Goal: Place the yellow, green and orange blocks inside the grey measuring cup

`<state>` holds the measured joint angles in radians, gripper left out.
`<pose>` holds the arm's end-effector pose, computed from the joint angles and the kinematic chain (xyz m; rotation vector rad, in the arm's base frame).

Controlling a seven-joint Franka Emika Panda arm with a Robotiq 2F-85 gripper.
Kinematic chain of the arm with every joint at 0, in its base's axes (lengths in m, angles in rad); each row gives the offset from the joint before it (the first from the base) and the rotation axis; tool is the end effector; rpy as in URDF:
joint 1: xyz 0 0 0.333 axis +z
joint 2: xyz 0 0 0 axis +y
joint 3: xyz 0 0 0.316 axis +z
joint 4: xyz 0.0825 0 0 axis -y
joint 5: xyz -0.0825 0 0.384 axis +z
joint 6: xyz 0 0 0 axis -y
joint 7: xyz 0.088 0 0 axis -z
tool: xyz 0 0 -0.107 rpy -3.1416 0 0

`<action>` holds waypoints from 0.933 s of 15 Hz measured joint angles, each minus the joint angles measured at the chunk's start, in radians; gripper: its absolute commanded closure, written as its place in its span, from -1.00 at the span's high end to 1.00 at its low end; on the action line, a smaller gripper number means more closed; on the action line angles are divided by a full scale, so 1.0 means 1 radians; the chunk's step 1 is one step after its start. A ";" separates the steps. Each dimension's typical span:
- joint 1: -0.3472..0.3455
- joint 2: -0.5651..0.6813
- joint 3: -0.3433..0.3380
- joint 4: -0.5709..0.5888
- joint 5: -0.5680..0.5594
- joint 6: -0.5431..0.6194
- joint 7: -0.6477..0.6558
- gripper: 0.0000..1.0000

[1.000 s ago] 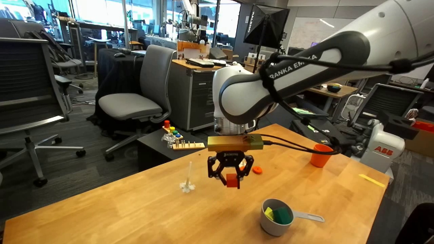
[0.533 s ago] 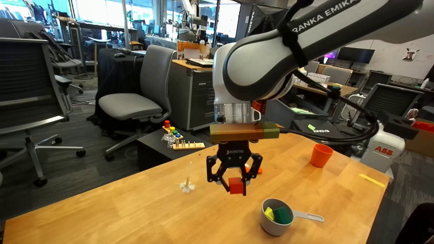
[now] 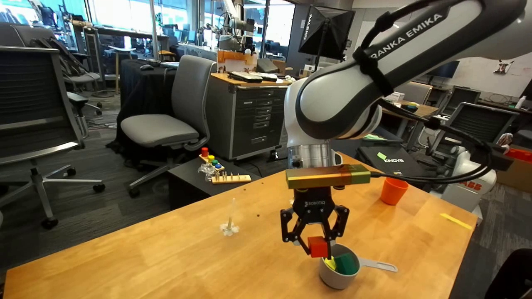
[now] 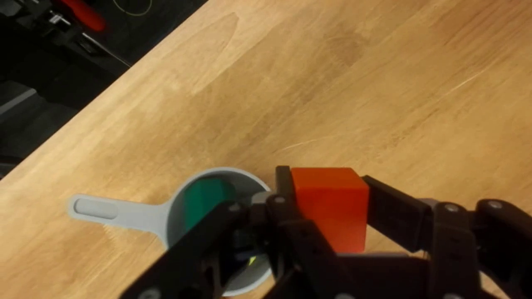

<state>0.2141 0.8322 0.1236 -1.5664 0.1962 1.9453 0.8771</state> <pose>0.6061 0.2192 0.1284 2.8301 -0.9897 -0.7936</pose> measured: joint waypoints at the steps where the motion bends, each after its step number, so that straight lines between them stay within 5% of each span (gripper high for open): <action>1: -0.006 -0.001 -0.004 -0.015 0.010 0.008 -0.007 -0.67; 14: -0.037 -0.055 -0.029 -0.143 0.068 0.054 -0.033 -0.67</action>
<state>0.1768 0.7773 0.0943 -1.7091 0.2639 1.9992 0.8443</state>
